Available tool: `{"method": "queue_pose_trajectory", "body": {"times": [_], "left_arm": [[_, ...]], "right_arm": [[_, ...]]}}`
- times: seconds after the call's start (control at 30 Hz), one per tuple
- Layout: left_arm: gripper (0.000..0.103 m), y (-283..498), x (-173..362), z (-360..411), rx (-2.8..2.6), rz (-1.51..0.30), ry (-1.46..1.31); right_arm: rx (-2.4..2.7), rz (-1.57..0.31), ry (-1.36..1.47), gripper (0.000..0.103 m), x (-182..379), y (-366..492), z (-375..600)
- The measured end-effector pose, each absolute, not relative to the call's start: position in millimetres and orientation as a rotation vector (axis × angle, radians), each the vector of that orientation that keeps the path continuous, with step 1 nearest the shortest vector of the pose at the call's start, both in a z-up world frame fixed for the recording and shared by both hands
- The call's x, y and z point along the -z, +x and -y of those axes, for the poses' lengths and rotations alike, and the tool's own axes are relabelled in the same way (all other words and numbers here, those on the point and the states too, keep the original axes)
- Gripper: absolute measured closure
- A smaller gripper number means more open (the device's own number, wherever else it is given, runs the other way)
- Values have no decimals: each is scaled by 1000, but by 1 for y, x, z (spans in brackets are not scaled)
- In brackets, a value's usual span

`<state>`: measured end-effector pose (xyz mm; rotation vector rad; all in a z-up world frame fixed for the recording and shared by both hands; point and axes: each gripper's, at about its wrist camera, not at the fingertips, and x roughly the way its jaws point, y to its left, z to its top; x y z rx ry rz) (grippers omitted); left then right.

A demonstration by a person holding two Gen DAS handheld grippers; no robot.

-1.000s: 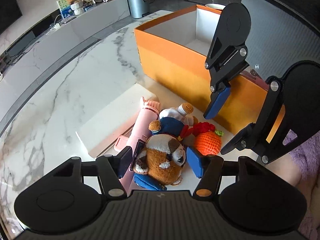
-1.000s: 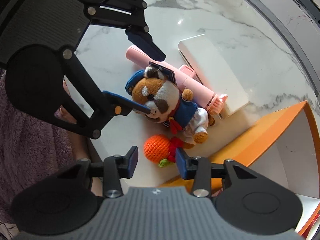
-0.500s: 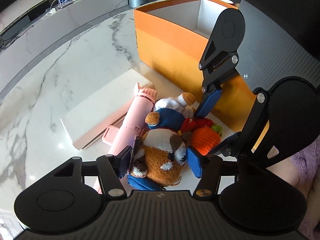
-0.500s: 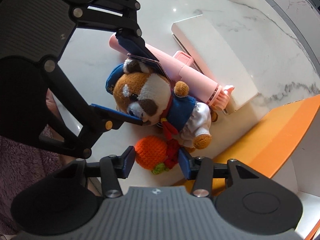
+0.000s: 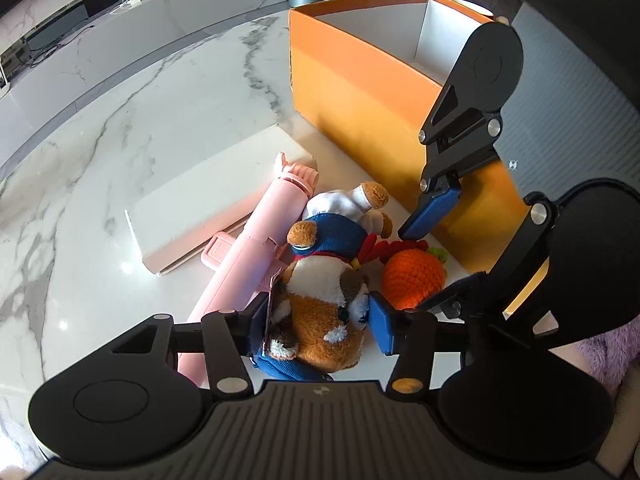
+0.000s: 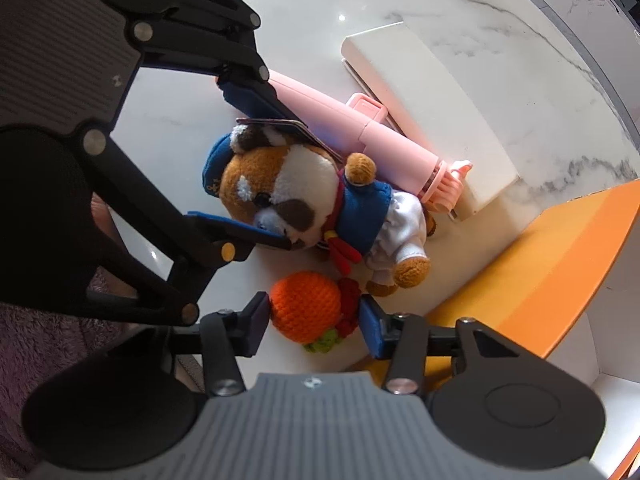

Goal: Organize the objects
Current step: 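Lift the teddy bear with the left tool while the right tool lifts the orange knitted fruit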

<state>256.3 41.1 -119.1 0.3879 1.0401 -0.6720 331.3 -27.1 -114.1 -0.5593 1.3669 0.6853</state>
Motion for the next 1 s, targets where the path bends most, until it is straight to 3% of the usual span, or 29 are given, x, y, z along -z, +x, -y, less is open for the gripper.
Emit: {"method": "queue_pose_trajectory", "body": {"times": [0.57,1.0], "left_arm": [[52,203,52,-46,575,-868,425],[52,176,-28,14,678,-644,498]], "right_arm": [[-702,-1143,-528,60,13,278,76],[-575,-1021,-509,60,-52,248,137]]}}
